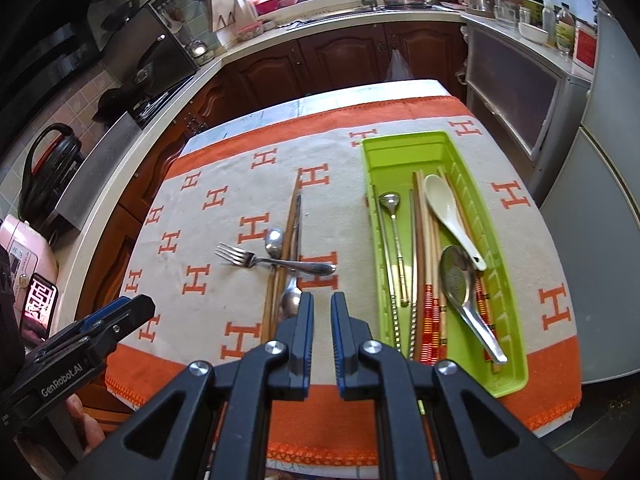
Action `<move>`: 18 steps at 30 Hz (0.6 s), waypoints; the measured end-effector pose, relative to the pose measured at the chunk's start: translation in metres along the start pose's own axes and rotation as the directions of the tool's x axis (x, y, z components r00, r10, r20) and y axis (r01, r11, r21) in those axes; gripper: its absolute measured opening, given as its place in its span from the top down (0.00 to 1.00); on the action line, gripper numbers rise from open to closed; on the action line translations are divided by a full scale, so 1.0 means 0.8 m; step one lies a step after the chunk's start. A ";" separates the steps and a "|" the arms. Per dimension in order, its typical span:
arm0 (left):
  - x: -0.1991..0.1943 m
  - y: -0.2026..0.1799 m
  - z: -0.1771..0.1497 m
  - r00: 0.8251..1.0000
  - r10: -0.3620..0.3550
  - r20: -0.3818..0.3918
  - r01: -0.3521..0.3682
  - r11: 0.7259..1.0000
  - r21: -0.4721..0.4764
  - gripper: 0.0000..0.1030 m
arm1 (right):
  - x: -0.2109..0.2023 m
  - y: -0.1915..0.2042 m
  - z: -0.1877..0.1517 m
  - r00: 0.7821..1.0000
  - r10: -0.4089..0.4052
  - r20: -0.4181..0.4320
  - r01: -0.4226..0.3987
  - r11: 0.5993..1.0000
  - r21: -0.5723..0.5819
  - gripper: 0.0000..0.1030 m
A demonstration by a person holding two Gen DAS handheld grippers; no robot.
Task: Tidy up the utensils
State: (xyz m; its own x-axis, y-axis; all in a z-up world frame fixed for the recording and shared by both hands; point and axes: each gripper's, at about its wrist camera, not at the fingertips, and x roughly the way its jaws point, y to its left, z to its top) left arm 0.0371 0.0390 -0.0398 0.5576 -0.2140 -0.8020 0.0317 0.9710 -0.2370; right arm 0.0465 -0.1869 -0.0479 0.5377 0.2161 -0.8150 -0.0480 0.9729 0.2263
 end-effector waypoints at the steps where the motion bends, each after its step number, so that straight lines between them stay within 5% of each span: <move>1: 0.001 0.007 -0.002 1.000 0.008 -0.006 -0.008 1.000 -0.017 0.54 | 0.003 0.004 0.000 1.000 0.003 -0.005 -0.003 1.000 -0.007 0.92; 10: 0.024 0.032 0.002 0.999 0.031 -0.029 -0.033 0.995 -0.095 0.54 | 0.053 0.022 0.009 0.994 0.069 -0.089 -0.073 0.997 -0.036 0.92; 14: 0.047 0.037 0.009 0.998 0.019 -0.062 -0.026 0.993 -0.117 0.54 | 0.072 0.033 0.013 0.992 0.087 -0.096 -0.096 0.991 -0.094 0.81; 18: 0.069 0.041 0.016 0.995 0.030 -0.099 -0.040 0.994 -0.103 0.54 | 0.099 0.049 0.022 0.995 0.056 -0.084 -0.073 0.974 -0.217 0.80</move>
State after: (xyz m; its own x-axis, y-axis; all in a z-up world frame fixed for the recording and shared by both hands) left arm 0.0799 0.0605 -0.0847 0.4732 -0.1943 -0.8593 -0.0760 0.9627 -0.2596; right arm 0.1020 -0.1329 -0.0939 0.4612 0.2760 -0.8433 -0.2681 0.9493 0.1641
